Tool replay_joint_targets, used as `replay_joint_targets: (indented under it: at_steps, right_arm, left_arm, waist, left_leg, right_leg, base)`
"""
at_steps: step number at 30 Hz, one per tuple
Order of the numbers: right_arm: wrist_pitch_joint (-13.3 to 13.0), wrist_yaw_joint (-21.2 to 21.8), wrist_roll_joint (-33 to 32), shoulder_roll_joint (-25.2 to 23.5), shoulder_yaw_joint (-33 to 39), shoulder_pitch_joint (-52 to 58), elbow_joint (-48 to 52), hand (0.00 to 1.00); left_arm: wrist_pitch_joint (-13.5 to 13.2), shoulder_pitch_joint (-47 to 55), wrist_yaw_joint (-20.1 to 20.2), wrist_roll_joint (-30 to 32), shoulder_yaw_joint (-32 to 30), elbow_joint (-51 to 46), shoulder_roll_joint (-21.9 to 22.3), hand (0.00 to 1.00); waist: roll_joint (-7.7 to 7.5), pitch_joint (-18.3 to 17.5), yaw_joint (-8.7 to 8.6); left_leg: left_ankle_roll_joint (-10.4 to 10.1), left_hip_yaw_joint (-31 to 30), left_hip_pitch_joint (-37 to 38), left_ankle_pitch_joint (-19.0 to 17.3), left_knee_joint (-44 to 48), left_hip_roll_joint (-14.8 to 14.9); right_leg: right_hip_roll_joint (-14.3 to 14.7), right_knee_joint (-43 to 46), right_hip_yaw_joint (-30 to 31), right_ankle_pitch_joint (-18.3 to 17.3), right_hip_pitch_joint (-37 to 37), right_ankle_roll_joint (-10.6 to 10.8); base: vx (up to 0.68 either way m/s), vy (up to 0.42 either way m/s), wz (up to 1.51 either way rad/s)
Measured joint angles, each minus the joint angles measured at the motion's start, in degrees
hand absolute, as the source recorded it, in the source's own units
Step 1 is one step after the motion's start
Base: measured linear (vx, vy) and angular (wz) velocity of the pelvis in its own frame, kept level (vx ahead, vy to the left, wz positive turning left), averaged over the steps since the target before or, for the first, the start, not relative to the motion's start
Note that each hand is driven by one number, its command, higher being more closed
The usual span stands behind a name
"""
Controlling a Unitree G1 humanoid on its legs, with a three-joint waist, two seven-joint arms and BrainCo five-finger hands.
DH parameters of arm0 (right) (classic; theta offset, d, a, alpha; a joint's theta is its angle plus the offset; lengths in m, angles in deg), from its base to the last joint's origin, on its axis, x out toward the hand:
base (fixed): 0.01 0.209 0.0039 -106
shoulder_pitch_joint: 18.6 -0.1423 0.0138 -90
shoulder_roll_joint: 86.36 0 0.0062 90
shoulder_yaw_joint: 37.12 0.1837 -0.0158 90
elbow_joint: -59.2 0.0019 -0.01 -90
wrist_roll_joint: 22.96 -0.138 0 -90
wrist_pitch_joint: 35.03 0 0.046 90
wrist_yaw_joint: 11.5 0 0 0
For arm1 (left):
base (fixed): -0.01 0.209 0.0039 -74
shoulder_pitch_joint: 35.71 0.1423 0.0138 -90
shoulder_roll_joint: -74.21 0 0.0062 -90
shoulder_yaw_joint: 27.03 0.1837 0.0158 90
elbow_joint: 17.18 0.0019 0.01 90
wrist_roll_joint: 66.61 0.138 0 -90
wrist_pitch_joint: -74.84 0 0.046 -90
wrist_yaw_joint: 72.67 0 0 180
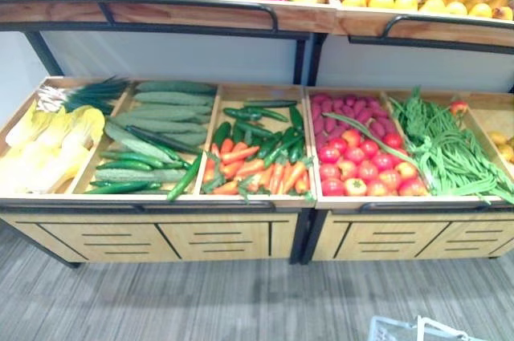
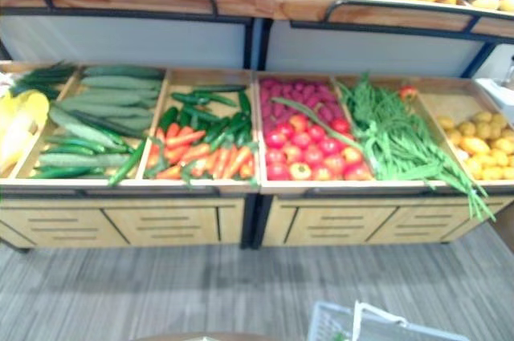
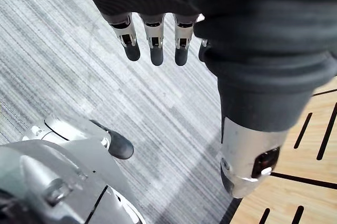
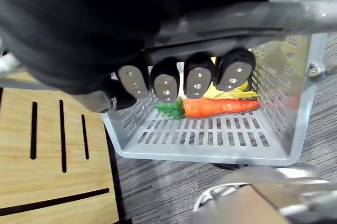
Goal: Pick vegetable in the basket
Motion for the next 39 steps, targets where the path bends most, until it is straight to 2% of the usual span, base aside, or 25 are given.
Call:
replay_joint_targets:
  at_steps: [4,7,10,12,13,14,18,19,21,22,23,24,25,26,27,28,29,30,31,32,33,34,37,38,39]
  right_arm:
    - [-0.03,-0.86,-0.27,0.19,-0.66,-0.15,-2.33,1.00]
    - [-0.03,-0.92,-0.35,0.79,-3.79,-0.85,-3.89,1.00]
    - [0.06,-0.94,-0.24,1.63,-6.15,-1.20,-4.29,1.00]
    - [0.06,-0.95,-0.04,1.92,-6.92,-1.30,-4.47,1.00]
    - [0.06,-0.97,0.05,2.12,-7.83,-1.39,-4.48,1.00]
    - [0.03,-1.11,-0.27,2.97,-9.03,-1.80,-4.49,1.00]
    - [0.06,-1.07,-1.08,3.51,-8.65,-2.11,-4.18,1.00]
    - [-0.12,-1.04,-1.07,2.96,-9.10,-1.81,-0.77,1.00]
    - [-2.64,-1.44,-0.96,1.96,-11.86,-1.85,5.20,1.00]
    - [-3.27,-1.62,-0.97,1.77,-12.94,-1.94,6.94,1.00]
    - [-4.04,-1.88,-1.93,1.88,-13.44,-2.96,8.16,1.00]
    - [-3.16,-2.20,-3.60,1.80,-12.54,-3.63,7.68,1.00]
    - [-2.80,-2.43,-5.08,1.83,-12.27,-3.37,6.65,1.00]
    - [-2.80,-2.59,-5.41,1.93,-12.29,-3.33,5.78,1.00]
    - [-2.70,-2.96,-6.78,2.50,-12.35,-3.34,4.03,1.00]
    - [-2.53,-3.24,-7.24,2.98,-12.43,-3.74,2.97,1.00]
    - [-2.11,-3.34,-7.80,2.73,-12.44,-4.13,1.59,1.00]
    - [-2.05,-3.31,-7.88,2.39,-12.39,-3.85,0.65,1.00]
    - [-1.70,-3.32,-7.94,1.67,-12.31,-3.45,0.27,1.00]
    - [-1.12,-3.30,-7.98,1.96,-12.23,-3.37,-0.53,1.00]
    - [-0.92,-3.32,-7.90,2.47,-12.15,-3.49,-1.67,1.00]
    - [-0.44,-3.33,-7.64,2.91,-11.20,-3.54,-2.20,1.00]
    - [1.35,-3.49,-6.72,3.26,-9.83,-3.47,-4.23,1.00]
    - [1.67,-3.26,-6.69,3.23,-9.22,-3.34,-4.42,1.00]
    - [1.72,-3.30,-6.68,2.41,-8.40,-3.35,-4.41,1.00]
  left_arm:
    - [-1.39,-1.15,1.96,-9.32,5.98,3.69,-2.02,0.00]
    - [-2.24,-1.41,3.27,-9.81,10.83,5.33,-3.93,0.00]
    - [-2.26,-1.37,3.35,-10.19,14.62,5.72,-5.09,0.00]
    - [-2.35,-1.57,3.42,-10.10,16.14,6.44,-5.68,0.00]
    - [-2.33,-1.66,3.51,-10.04,17.68,6.82,-6.13,0.00]
    - [-2.31,-2.08,5.23,-10.26,21.22,8.05,-7.16,0.00]
    - [-2.22,-3.18,6.29,-10.29,20.93,9.37,-7.41,0.00]
    - [-2.11,-4.22,6.56,-10.49,19.64,9.77,-7.59,0.00]
    - [-2.17,-4.57,5.62,-8.88,20.70,8.65,-7.90,0.00]
    - [-2.19,-4.70,5.30,-8.07,20.15,8.33,-8.28,0.00]
    - [-2.32,-5.08,4.81,-6.58,18.94,8.64,-8.06,0.00]
    - [-2.84,-6.20,4.56,-5.39,16.61,7.49,-7.21,0.00]
    - [-3.48,-6.71,4.59,-5.02,16.00,7.09,-6.67,0.00]
    - [-3.50,-6.74,4.59,-5.04,16.00,6.89,-6.69,0.00]
    - [-3.35,-6.68,4.51,-5.06,16.13,6.90,-6.84,0.00]
    - [-3.31,-6.62,4.43,-5.04,16.79,6.92,-6.98,0.00]
    - [-2.94,-6.82,4.39,-5.06,18.06,7.06,-7.32,0.00]
    - [-2.90,-7.20,4.43,-5.15,18.75,7.23,-7.63,0.00]
    - [-2.83,-7.95,4.46,-5.20,19.28,7.63,-8.23,0.00]
    - [-2.23,-8.78,4.56,-5.15,21.02,8.47,-8.45,0.00]
    - [-2.13,-9.32,4.62,-5.04,22.36,8.78,-8.51,0.00]
    - [-2.13,-10.49,4.69,-4.92,23.97,8.73,-8.22,0.00]
    - [-2.21,-12.23,5.28,-4.54,26.22,8.12,-6.36,0.00]
    - [-2.16,-12.31,5.60,-4.57,26.22,7.58,-6.22,0.00]
    - [-2.18,-12.38,5.81,-4.64,26.16,7.40,-6.39,0.00]
  waist:
    - [0.18,-0.18,-0.40]
    - [0.35,-0.15,-1.35]
    - [0.65,0.21,-1.51]
    - [0.34,0.59,-1.52]
    - [0.48,0.66,-1.53]
    - [1.07,1.41,-1.85]
    - [1.51,3.31,-3.58]
    - [1.24,4.83,-3.20]
    - [-0.39,6.60,-3.01]
    - [-0.97,7.30,-3.38]
    - [0.66,9.10,-3.22]
    - [0.80,9.81,-3.15]
    - [1.05,10.16,-3.09]
    - [0.96,10.41,-3.12]
    - [0.81,10.34,-3.10]
    - [0.72,10.31,-3.08]
    - [0.81,10.41,-3.38]
    - [0.64,10.41,-3.41]
    - [-0.44,10.85,-3.32]
    - [0.13,11.05,-3.26]
    - [0.08,11.09,-3.35]
    - [0.86,11.28,-3.31]
    - [1.68,10.96,-3.64]
    - [1.90,10.83,-4.00]
    - [1.64,10.91,-4.74]
  left_leg:
    - [0.21,-1.14,0.01,0.45,0.31,-0.35]
    - [0.21,-1.40,0.44,0.31,0.31,-0.49]
    - [0.12,-1.25,0.82,0.19,0.31,-0.44]
    - [-0.23,-1.15,1.12,-0.06,0.32,-0.35]
    - [-0.45,-0.83,1.31,-0.22,0.32,-0.25]
    - [-0.97,2.03,2.05,-1.87,2.29,0.40]
    - [-1.09,3.63,2.96,-3.24,4.27,0.52]
    - [-0.31,6.71,2.50,-4.89,7.79,1.20]
    - [0.46,17.04,0.79,-10.44,14.90,1.83]
    - [1.30,20.29,0.83,-11.09,15.89,1.94]
    - [2.92,27.42,2.43,-10.93,15.60,4.09]
    - [3.04,32.82,3.14,-11.01,15.72,5.39]
    - [2.96,35.62,3.93,-10.83,15.55,6.43]
    - [3.03,37.71,5.00,-10.38,15.10,6.57]
    - [2.62,41.76,6.02,-9.87,15.00,6.66]
    - [2.63,44.78,6.15,-9.86,15.54,6.94]
    - [2.41,47.71,6.78,-9.73,16.21,7.64]
    - [2.00,49.22,7.17,-9.49,16.43,7.75]
    - [1.56,50.95,8.18,-9.01,16.64,7.39]
    - [1.88,51.38,8.14,-8.03,14.88,6.84]
    - [2.10,51.27,8.18,-7.13,13.03,5.94]
    - [1.60,51.19,8.06,-6.21,11.20,5.37]
    - [1.17,50.45,8.77,-4.10,8.78,5.39]
    - [1.12,50.48,8.84,-4.06,9.55,5.93]
    - [1.26,50.32,8.46,-4.30,13.03,7.78]
  right_leg:
    - [0.14,-0.09,-0.56,0.37,0.70,0.51]
    - [0.14,-0.69,-0.70,0.42,1.23,0.59]
    - [0.23,-0.77,-0.42,0.42,1.49,0.61]
    - [0.31,-0.79,-0.24,0.40,1.70,0.63]
    - [0.40,-0.81,0.17,0.38,1.67,0.64]
    - [0.80,-0.22,3.19,-0.16,0.87,0.44]
    - [0.80,2.27,5.18,-0.26,0.16,0.77]
    - [0.89,6.36,9.18,-0.34,-2.78,0.82]
    - [2.50,11.86,20.66,0.85,-11.22,1.63]
    - [2.75,11.09,22.82,3.09,-12.41,1.98]
    - [4.68,4.84,21.58,10.75,-11.37,0.10]
    - [4.11,15.06,7.60,2.73,-13.88,-7.81]
    - [2.68,23.79,-1.25,-4.13,-14.00,-10.49]
    - [1.07,28.23,-6.47,-7.29,-13.30,-9.93]
    - [-2.23,33.28,-13.27,-11.08,-11.04,-9.32]
    - [-4.40,36.38,-15.40,-12.98,-10.36,-9.09]
    - [-6.14,38.76,-15.33,-14.52,-10.02,-7.75]
    - [-6.69,38.50,-14.74,-14.47,-9.69,-7.44]
    - [-5.43,35.85,-13.25,-14.81,-8.94,-5.95]
    - [-2.09,29.96,-11.74,-14.96,-7.53,-6.22]
    - [0.00,24.86,-10.27,-14.96,-6.39,-6.20]
    - [2.07,20.10,-8.77,-13.97,-5.68,-5.70]
    - [5.75,12.59,-6.63,-10.69,-3.48,-6.02]
    - [6.24,11.00,-6.55,-10.38,-2.77,-5.67]
    - [6.55,9.36,-6.63,-10.02,-2.10,-5.23]
  base:
    - [0.08,-0.003,0.09]
    - [0.03,-0.002,0.05]
    - [0.00,-0.001,-0.02]
    - [-0.01,-0.004,-0.03]
    - [-0.06,-0.022,-0.63]
    - [-0.06,-0.022,-0.68]
    - [-0.02,0.003,-0.41]
    - [-0.06,0.065,-1.54]
    - [-0.11,0.081,-2.47]
    - [-0.20,0.039,-2.68]
    - [-0.24,0.016,-2.59]
    - [-0.26,0.012,-2.48]
    - [-0.15,0.033,-1.71]
    - [-0.11,0.028,-1.55]
    - [-0.11,-0.017,-1.57]
    - [-0.12,-0.086,-1.79]
    - [-0.08,-0.115,-1.36]
    - [-0.01,-0.126,-1.27]
    - [-0.07,-0.202,-1.17]
    - [-0.10,-0.209,-1.19]
    - [-0.16,-0.231,-1.11]
    - [-0.12,-0.120,-0.78]
    - [-0.15,-0.100,-0.51]
    - [-0.16,-0.094,-0.22]
    - [-0.13,-0.059,-0.05]
